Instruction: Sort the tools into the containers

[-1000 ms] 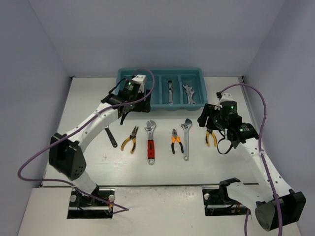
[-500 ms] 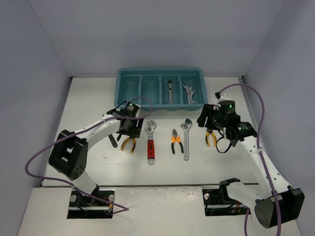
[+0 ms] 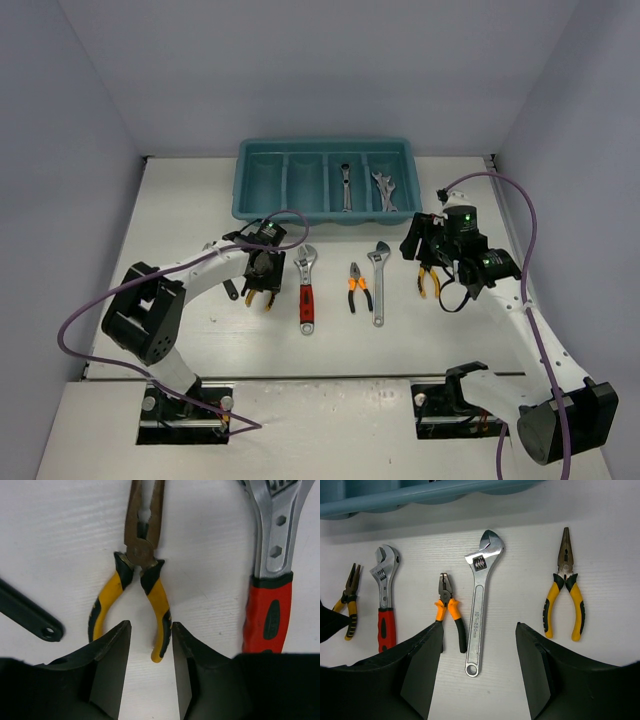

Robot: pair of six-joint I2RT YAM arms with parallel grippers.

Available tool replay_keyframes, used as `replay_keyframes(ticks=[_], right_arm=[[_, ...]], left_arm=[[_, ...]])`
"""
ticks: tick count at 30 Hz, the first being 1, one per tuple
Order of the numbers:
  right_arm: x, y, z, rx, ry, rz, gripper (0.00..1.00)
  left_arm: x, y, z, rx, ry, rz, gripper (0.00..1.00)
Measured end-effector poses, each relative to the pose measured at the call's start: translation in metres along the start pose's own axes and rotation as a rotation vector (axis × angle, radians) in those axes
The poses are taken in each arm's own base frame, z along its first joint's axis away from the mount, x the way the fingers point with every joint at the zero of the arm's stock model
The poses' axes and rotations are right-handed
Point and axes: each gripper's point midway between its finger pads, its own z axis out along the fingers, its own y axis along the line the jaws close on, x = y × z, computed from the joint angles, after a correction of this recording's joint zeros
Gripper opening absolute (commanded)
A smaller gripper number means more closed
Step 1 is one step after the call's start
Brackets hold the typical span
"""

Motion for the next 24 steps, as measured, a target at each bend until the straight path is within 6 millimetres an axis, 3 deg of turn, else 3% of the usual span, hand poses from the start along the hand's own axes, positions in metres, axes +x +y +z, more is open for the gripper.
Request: replay_keyframes(ticks=[6, 14, 21, 24], right_arm=[[0.0, 0.0, 0.0, 0.001, 0.002, 0.004, 0.57], [0.002, -0.001, 0.002, 0.005, 0.009, 0.005, 0.57], [0.001, -0.002, 0.003, 0.012, 0.006, 0.007, 0.57], [0.001, -0.002, 0.003, 0.015, 0.005, 0.007, 0.57]], left_arm=[[0.008, -0.008, 0.005, 0.013, 0.022, -0.021, 0.24], [0.015, -0.006, 0.019, -0.003, 0.044, -0.044, 0.0], [0.013, -0.004, 0.016, -0.013, 0.03, -0.047, 0.0], [0.008, -0.002, 0.004, -0.02, -0.002, -0.045, 0.0]])
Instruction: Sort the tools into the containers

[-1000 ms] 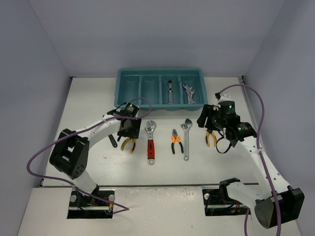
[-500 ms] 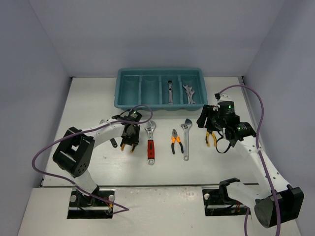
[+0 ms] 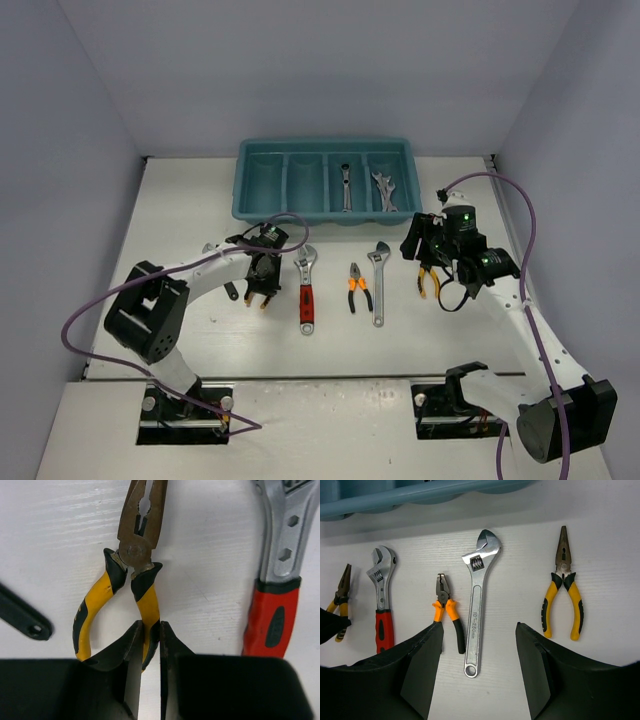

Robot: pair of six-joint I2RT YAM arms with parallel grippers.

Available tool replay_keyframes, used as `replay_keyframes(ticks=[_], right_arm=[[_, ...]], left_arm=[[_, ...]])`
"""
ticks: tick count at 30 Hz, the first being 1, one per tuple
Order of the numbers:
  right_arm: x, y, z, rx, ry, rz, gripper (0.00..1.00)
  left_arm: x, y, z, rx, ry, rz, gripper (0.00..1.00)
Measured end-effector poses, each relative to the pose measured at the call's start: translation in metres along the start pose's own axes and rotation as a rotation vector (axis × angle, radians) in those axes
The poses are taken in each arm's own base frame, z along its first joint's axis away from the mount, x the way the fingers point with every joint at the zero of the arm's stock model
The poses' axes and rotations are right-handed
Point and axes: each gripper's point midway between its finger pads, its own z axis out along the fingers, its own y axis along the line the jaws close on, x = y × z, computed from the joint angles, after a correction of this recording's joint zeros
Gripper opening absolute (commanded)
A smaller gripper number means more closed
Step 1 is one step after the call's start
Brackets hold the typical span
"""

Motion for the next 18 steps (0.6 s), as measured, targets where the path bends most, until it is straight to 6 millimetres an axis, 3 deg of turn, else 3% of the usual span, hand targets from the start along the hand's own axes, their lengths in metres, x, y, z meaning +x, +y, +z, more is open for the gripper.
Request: replay_keyframes(ticks=[4, 11, 15, 18], right_arm=[[0.0, 0.0, 0.0, 0.001, -0.001, 0.0, 0.57], [-0.001, -0.002, 0.0, 0.011, -0.005, 0.0, 0.57], [-0.001, -0.003, 0.0, 0.014, -0.007, 0.0, 0.57], [-0.002, -0.003, 0.0, 0.014, -0.009, 0.0, 0.57]], left_arm=[[-0.026, -0.002, -0.036, 0.013, -0.107, 0.002, 0.0], [-0.109, -0.02, -0.114, 0.067, -0.362, 0.0, 0.0], [-0.157, -0.012, -0.137, 0.061, -0.428, -0.04, 0.0], [-0.201, 0.002, -0.137, 0.034, -0.459, -0.084, 0.0]])
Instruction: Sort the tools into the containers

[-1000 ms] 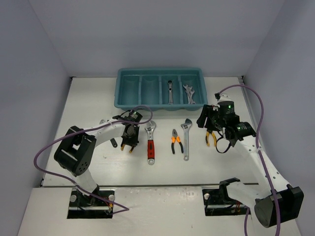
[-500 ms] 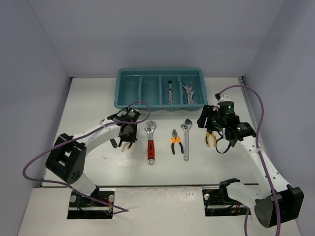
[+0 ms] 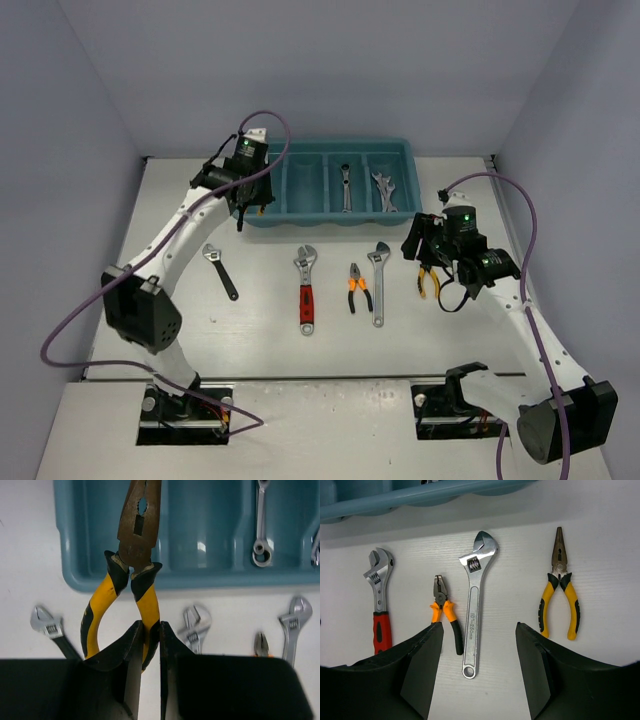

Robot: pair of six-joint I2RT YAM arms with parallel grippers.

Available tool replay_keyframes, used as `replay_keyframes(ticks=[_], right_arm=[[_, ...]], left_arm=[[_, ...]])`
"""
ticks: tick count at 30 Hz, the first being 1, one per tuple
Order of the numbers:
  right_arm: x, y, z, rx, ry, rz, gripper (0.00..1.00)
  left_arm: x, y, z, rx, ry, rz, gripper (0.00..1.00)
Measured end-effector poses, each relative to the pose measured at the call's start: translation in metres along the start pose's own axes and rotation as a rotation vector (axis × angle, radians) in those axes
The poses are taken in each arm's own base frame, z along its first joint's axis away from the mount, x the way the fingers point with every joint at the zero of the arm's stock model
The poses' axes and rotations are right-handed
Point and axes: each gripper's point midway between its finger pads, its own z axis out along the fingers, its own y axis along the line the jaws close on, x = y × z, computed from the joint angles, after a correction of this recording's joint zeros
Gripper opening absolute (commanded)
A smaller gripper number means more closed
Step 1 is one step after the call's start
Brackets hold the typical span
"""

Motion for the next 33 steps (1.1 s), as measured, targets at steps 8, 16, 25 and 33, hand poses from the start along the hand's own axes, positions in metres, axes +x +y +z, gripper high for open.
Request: replay_keyframes(ticks=[8, 16, 25, 33], right_arm=[[0.0, 0.0, -0.005, -0.008, -0.019, 0.003, 0.57], [0.017, -0.006, -0.002, 0.004, 0.014, 0.008, 0.57], [0.022, -0.007, 0.003, 0.008, 0.041, 0.006, 0.57], [0.027, -0.027, 0.016, 0.111, 0.063, 0.026, 0.55]], left_arm=[[-0.041, 0.023, 0.103, -0.057, 0.028, -0.035, 0.0], [-0.01, 0.041, 0.188, -0.081, 0.142, -0.033, 0.19], [-0.015, 0.05, 0.191, -0.057, 0.133, -0.059, 0.53], [-0.038, 0.029, 0.109, 0.008, 0.043, -0.045, 0.55]])
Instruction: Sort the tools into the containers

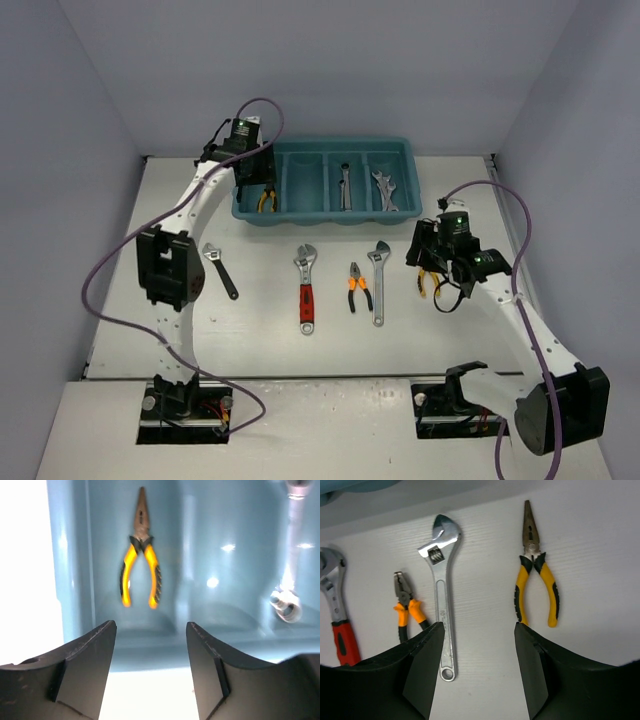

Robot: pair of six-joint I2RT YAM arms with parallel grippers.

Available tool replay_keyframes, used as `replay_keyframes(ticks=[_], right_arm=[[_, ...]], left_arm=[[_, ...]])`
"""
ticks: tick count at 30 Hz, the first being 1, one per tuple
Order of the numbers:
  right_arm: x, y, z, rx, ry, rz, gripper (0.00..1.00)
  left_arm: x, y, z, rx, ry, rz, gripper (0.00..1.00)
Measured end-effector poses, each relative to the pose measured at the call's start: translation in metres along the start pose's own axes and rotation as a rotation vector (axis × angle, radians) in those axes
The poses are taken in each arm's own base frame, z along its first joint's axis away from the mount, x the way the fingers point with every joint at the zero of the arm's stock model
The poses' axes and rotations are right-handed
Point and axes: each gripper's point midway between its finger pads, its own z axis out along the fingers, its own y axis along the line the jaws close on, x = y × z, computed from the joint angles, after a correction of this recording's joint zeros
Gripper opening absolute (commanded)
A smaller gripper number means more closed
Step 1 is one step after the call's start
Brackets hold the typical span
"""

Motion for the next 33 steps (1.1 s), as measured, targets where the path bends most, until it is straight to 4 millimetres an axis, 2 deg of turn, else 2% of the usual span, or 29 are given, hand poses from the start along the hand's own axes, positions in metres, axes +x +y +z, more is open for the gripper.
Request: replay_keyframes(ticks=[5, 7, 10, 13, 16, 19, 23, 28, 33], right_arm=[[0.012, -0.029, 0.024, 0.132, 0.074, 0.059, 0.52], [0.02, -0.043, 0.033, 0.183, 0.111, 0.09, 0.51], [0.032, -0.064, 0.043, 0.26, 0.155, 0.139, 0.51], [0.041, -0.081, 0.048, 0.32, 0.186, 0.176, 0.51], [0.049, -0.093, 0.055, 0.359, 0.22, 0.189, 0.5], [0.057, -0.096, 0.063, 0.374, 0.254, 0.186, 0.48], [0.064, -0.098, 0.077, 0.379, 0.28, 0.185, 0.46], [0.072, -0.1, 0.09, 0.383, 0.302, 0.188, 0.37], [0.07, -0.101, 0.093, 0.38, 0.286, 0.193, 0.12]], left_arm=[[0.005, -0.029, -0.08, 0.084, -0.075, 0.038, 0.55], [0.021, -0.041, -0.102, 0.125, -0.08, 0.062, 0.55], [0.065, -0.053, -0.124, 0.174, -0.022, 0.097, 0.55], [0.109, -0.056, -0.132, 0.202, 0.065, 0.114, 0.55], [0.139, -0.045, -0.134, 0.193, 0.122, 0.103, 0.55], [0.157, -0.037, -0.138, 0.186, 0.155, 0.089, 0.55], [0.163, -0.035, -0.147, 0.198, 0.153, 0.074, 0.55], [0.16, -0.036, -0.153, 0.211, 0.135, 0.068, 0.55], [0.16, -0.037, -0.153, 0.215, 0.136, 0.067, 0.55]])
